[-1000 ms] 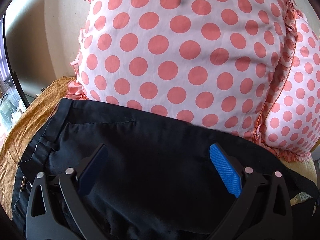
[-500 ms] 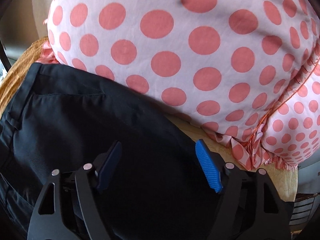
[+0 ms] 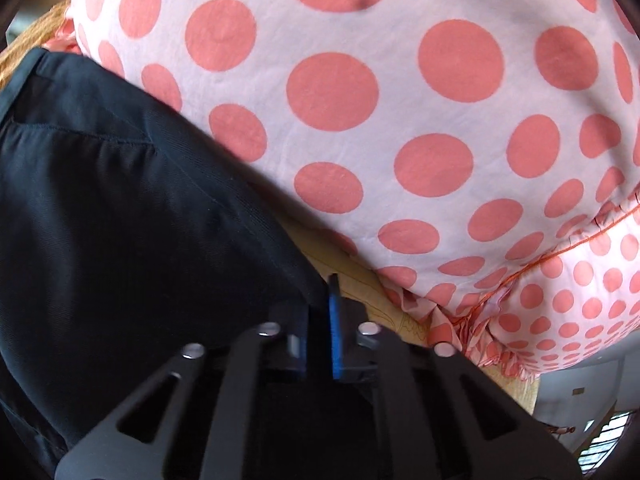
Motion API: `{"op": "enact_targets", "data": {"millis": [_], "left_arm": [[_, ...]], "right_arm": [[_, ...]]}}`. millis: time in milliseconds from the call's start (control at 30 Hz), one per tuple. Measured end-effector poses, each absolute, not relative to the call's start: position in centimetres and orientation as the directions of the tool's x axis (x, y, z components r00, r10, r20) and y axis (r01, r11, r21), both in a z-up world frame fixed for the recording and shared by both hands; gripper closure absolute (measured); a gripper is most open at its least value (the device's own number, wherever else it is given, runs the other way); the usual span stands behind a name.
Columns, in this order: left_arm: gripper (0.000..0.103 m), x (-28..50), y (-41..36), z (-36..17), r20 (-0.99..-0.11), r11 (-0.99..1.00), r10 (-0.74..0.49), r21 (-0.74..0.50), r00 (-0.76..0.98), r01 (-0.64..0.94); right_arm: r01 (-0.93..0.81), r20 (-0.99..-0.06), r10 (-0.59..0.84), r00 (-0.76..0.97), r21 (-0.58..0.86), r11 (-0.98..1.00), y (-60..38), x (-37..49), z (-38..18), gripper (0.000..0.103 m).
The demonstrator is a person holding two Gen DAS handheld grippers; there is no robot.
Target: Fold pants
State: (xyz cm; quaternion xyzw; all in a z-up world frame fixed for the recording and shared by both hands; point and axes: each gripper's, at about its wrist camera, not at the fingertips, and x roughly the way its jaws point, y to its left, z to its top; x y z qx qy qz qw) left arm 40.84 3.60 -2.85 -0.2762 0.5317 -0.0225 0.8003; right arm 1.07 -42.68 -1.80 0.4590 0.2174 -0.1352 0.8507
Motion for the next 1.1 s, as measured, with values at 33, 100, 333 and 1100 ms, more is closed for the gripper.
{"op": "enact_targets", "data": {"millis": [33, 100, 333, 1100], "left_arm": [[0.097, 40.7, 3.7, -2.7, -0.831, 0.842, -0.331, -0.474, 0.446, -0.258], [0.099, 39.9, 3.9, -2.3, -0.820, 0.840, -0.328, -0.480, 0.469, -0.251], [0.099, 33.8, 5.4, 0.8, -0.741, 0.829, -0.336, -0.526, 0.582, -0.190], [0.088, 3.3, 8.9, -3.2, -0.574, 0.793, -0.293, -0.593, 0.764, -0.142]], "right_arm": [[0.427, -0.493, -0.028, 0.870, 0.722, 0.544, -42.8, 1.1, -1.8, 0.098], [0.421, -0.488, -0.027, 0.872, 0.722, 0.548, -42.9, 1.1, -1.7, 0.098], [0.399, -0.467, -0.034, 0.884, 0.714, 0.575, -43.7, 0.8, -0.6, 0.098], [0.436, -0.476, -0.089, 0.875, 0.696, 0.571, -46.0, -2.6, -0.2, 0.098]]}}
